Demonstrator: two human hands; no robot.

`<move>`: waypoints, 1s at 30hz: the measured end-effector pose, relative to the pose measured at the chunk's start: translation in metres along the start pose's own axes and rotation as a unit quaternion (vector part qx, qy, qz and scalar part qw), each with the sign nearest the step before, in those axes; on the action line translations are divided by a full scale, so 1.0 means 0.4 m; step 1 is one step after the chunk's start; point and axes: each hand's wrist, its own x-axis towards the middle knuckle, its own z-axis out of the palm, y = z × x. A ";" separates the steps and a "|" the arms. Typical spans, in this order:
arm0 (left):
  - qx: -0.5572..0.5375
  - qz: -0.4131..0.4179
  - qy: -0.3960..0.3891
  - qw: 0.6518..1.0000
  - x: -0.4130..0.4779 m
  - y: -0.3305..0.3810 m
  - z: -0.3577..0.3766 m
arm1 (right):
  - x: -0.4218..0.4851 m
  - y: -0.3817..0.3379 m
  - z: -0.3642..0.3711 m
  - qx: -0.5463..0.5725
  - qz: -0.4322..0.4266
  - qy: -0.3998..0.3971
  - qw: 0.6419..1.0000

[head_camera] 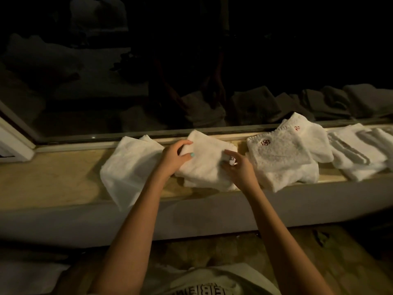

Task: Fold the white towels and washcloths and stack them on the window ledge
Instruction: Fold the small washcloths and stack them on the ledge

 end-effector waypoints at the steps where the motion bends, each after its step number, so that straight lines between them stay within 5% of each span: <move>1: 0.005 0.003 0.000 1.000 0.002 -0.004 -0.003 | -0.004 0.001 0.002 -0.021 -0.002 0.010 1.000; 10: 0.039 -0.017 -0.129 0.991 0.011 0.006 -0.041 | -0.037 -0.022 -0.027 0.055 0.090 -0.081 0.991; 22: -0.119 0.006 -0.120 0.986 -0.040 0.033 -0.053 | 0.002 -0.038 -0.030 0.150 0.012 -0.028 0.988; 30: -0.054 -0.004 -0.120 0.991 -0.068 0.021 0.011 | 0.029 -0.015 -0.043 -0.024 0.020 -0.061 0.998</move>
